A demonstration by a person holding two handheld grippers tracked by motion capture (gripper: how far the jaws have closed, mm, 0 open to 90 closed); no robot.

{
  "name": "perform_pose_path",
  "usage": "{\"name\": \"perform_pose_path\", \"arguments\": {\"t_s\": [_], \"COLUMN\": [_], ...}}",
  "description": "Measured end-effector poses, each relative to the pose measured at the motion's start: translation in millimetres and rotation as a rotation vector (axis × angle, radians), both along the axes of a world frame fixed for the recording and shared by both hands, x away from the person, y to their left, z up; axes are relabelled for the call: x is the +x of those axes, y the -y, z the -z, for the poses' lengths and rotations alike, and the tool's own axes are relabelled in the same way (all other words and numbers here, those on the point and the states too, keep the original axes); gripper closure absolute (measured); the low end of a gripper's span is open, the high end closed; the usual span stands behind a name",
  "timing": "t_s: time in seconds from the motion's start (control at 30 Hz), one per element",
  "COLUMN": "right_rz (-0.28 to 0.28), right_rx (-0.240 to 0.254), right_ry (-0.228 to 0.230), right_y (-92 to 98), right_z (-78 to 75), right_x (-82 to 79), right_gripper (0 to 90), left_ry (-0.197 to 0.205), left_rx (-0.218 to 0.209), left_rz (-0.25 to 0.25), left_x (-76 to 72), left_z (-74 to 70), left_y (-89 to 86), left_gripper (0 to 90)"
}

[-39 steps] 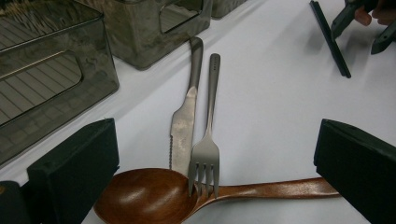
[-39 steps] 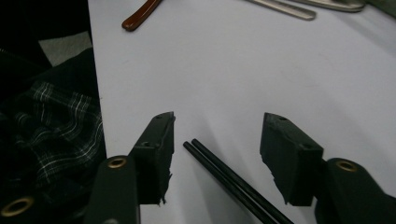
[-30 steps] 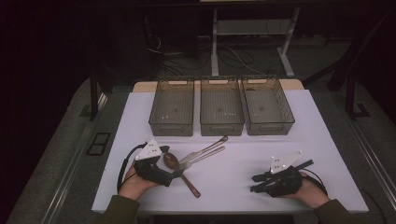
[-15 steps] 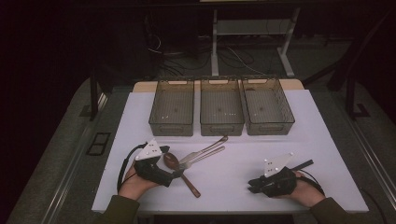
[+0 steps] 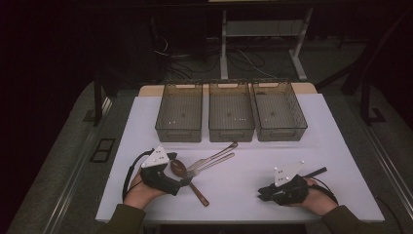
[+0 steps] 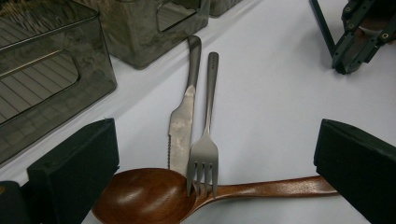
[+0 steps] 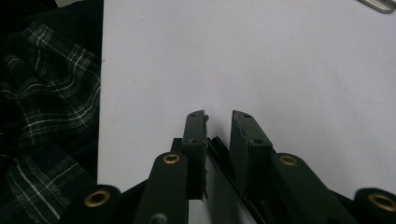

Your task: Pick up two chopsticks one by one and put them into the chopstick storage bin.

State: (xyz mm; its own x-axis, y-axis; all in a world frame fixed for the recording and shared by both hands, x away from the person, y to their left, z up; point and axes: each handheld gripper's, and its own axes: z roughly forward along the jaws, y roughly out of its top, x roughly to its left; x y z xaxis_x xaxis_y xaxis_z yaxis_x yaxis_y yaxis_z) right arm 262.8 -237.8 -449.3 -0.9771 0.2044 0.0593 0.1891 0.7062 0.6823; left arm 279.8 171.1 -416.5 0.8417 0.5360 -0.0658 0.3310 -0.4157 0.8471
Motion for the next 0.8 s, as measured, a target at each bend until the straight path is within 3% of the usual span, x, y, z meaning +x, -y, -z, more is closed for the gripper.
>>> {"name": "perform_pose_path", "arguments": {"t_s": [0.37,0.47,0.53,0.57,0.6,0.8], "right_rz": [-0.007,-0.003,0.005,0.027,0.008,-0.006], "right_rx": [0.0,0.003,0.001,0.013,-0.002,-0.008], "right_ry": [0.001,0.017,0.018,-0.003,0.018,0.02], "right_y": [-1.1,-1.2,0.1,0.3,2.9,5.5], "right_z": [0.2,-0.1,-0.7,-1.2,-1.1,-0.2], "right_x": [6.5,5.8,6.4,4.8,7.6,9.6], "right_gripper": [78.7,69.1,68.2,68.0,68.0,70.9], "left_ry": [0.0,-0.001,-0.001,-0.002,-0.002,0.001], "left_rx": [0.0,-0.001,0.001,0.001,-0.001,-0.003], "left_rz": [0.0,0.0,0.002,0.003,0.003,0.003], "left_x": [-0.1,-0.3,-0.1,-0.2,-0.2,-0.5], "left_z": [0.1,0.0,0.2,0.3,0.3,-0.1], "left_y": [0.3,0.4,0.2,0.3,0.4,0.1], "left_gripper": [0.0,0.0,0.0,0.0,0.0,0.0]}}
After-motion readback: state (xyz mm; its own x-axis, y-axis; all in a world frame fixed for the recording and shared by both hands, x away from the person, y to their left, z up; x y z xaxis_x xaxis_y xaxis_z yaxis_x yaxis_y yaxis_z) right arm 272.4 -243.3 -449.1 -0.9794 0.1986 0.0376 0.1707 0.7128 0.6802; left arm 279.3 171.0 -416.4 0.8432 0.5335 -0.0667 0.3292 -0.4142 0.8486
